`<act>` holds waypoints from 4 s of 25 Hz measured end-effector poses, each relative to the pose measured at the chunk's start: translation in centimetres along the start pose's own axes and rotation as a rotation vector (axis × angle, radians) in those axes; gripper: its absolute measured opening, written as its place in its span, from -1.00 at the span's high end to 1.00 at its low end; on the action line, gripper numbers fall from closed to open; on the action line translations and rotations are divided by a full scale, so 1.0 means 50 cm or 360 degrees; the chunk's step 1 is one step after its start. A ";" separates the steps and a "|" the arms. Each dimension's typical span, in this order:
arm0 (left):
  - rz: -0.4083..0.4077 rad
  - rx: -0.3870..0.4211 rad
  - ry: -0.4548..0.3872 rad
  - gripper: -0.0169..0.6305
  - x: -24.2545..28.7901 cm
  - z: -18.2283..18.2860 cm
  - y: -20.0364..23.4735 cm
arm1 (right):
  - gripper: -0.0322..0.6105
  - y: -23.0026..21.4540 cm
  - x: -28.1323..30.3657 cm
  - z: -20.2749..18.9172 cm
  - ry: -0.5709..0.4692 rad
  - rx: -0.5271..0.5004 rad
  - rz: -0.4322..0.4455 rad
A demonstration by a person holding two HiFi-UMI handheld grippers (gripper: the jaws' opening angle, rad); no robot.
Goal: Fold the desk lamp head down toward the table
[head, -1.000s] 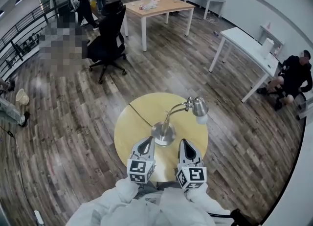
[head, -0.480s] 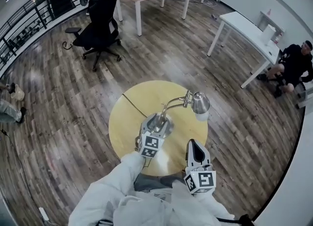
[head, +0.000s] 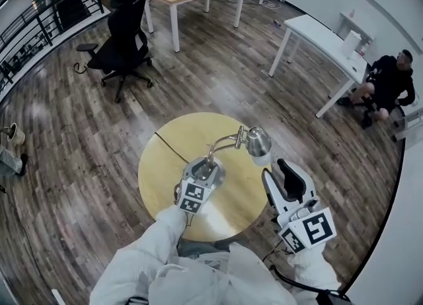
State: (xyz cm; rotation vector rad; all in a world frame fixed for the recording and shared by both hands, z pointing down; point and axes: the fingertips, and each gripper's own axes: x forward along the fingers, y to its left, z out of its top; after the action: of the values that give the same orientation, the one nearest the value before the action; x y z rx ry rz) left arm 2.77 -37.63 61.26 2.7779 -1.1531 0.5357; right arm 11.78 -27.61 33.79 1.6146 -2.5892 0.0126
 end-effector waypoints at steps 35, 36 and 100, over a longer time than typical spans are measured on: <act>0.0041 -0.0075 0.0065 0.46 0.017 -0.007 -0.002 | 0.26 -0.126 0.022 -0.224 0.0671 -0.0034 0.0397; 0.0043 -0.0078 0.0072 0.46 0.017 -0.007 -0.002 | 0.26 -0.129 0.020 -0.239 0.0675 -0.0014 0.0395; 0.0161 -0.0070 -0.0001 0.46 0.008 0.000 0.001 | 0.15 -0.052 0.115 -0.618 0.0749 0.0495 0.0580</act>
State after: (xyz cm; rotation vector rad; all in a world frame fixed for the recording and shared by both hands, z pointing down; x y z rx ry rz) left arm 3.01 -37.95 61.42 2.6948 -1.2949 0.5121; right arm 13.80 -32.23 64.95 1.0111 -2.5293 0.7540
